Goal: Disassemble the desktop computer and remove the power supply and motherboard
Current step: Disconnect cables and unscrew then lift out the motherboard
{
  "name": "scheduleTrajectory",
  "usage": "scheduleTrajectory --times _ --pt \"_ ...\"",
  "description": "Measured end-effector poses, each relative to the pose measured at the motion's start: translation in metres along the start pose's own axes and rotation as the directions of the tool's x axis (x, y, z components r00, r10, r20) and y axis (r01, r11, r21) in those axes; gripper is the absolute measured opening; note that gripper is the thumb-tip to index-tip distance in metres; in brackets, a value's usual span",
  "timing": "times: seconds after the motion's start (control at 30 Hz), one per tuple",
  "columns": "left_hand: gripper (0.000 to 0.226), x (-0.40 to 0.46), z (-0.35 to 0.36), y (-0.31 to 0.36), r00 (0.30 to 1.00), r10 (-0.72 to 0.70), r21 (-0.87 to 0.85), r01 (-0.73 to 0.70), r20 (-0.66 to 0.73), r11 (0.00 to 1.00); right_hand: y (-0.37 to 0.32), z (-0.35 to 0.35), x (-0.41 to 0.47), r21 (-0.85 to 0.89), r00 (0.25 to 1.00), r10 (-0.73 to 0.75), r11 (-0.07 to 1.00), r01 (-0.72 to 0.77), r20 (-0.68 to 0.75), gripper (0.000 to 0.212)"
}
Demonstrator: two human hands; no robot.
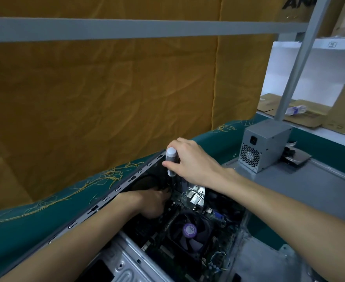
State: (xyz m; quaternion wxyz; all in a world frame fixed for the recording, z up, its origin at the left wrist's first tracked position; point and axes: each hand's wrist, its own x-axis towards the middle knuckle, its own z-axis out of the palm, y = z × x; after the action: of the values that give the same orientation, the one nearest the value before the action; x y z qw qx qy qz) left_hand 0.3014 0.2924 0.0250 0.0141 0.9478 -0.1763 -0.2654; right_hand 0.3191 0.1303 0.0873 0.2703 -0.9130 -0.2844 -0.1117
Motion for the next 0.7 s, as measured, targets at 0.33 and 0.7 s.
scheduleTrajectory --times 0.33,0.7 --pt "0.061 0.0046 0.0045 -0.0041 1.000 -0.013 -0.013 0.013 -0.023 1.000 0.0014 0.0016 -0.0015 0.004 1.000 -0.003 1.000 0.003 -0.024 0.021" --pt "0.060 0.0057 0.0048 -0.0042 1.000 0.003 0.020 -0.003 -0.011 1.000 -0.0036 0.0004 -0.0017 -0.007 1.000 0.016 1.000 -0.016 -0.013 0.025"
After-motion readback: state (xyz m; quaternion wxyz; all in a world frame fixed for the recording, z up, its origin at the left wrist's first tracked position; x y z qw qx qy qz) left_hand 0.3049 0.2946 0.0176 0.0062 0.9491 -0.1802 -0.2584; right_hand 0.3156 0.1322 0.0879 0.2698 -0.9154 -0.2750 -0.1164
